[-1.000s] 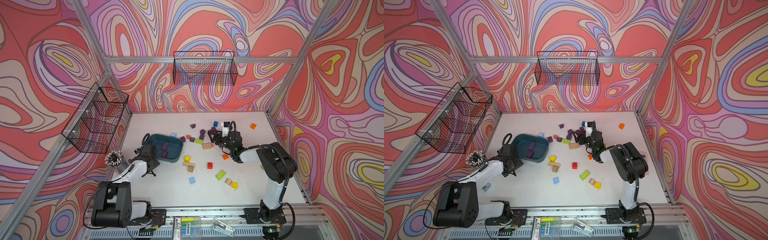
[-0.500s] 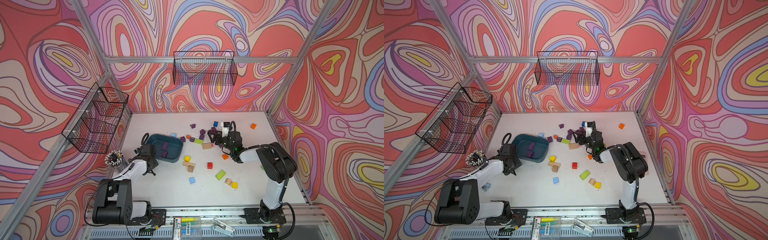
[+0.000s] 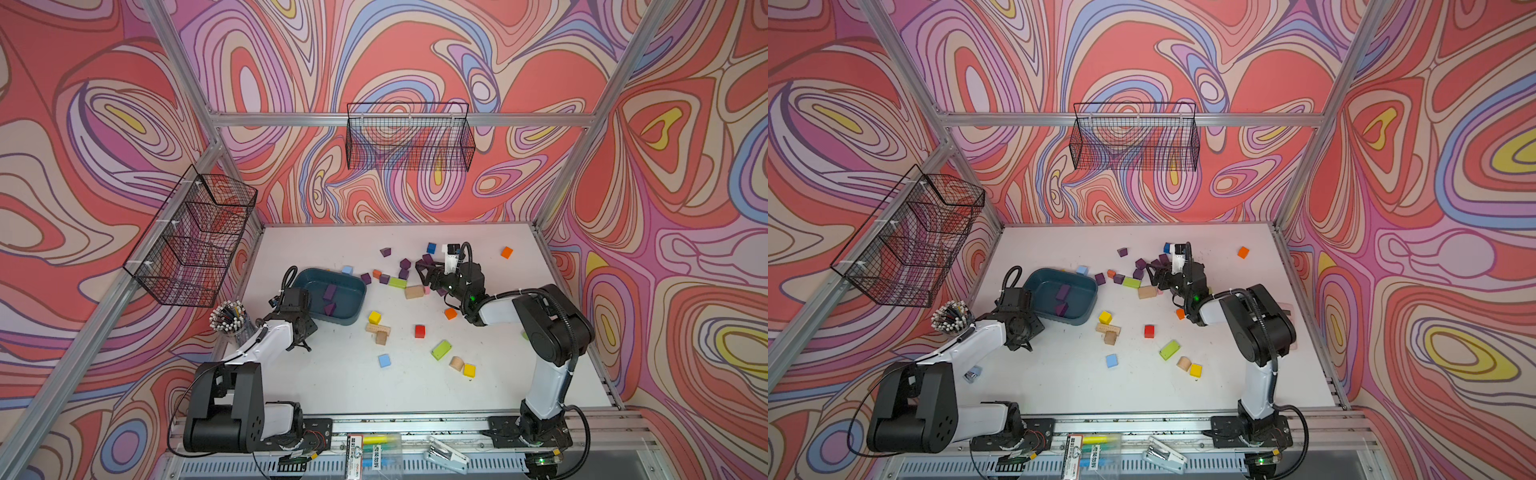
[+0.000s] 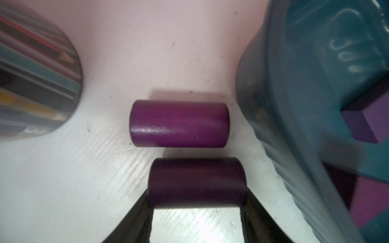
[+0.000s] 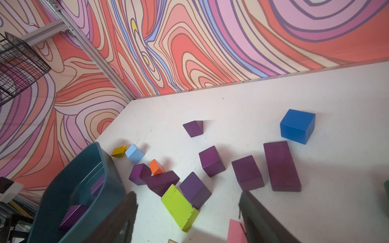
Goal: Pick purple bricks into the storage bin
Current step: Pick up the building block from the center of the board.
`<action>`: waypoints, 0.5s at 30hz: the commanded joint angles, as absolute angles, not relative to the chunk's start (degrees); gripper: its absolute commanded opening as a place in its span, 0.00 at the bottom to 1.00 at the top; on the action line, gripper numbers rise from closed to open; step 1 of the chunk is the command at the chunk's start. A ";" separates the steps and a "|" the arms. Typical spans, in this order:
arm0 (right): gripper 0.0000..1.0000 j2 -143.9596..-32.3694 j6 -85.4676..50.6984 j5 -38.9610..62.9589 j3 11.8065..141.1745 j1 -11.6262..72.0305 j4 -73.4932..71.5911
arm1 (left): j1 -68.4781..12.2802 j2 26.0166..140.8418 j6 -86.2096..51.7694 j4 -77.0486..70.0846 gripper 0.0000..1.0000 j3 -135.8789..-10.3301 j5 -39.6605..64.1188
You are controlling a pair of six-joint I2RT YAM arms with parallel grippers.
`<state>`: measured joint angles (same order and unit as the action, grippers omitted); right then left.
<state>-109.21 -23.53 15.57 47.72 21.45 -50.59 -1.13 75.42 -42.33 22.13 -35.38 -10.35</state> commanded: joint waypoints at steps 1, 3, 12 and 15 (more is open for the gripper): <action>0.80 -110.67 -23.86 16.00 48.65 21.31 -51.69 | -0.79 72.92 -44.12 25.64 0.46 -36.08 -9.92; 0.80 -110.98 -23.97 16.00 48.71 21.36 -51.59 | -0.79 72.24 -44.53 27.13 0.46 -36.46 -9.80; 0.80 -110.94 -24.08 16.05 49.04 21.27 -51.22 | -0.97 69.82 -45.71 31.67 0.44 -37.00 -8.65; 0.80 -111.08 -24.06 16.08 49.11 21.31 -51.13 | -0.97 69.35 -45.79 32.55 0.44 -36.83 -8.64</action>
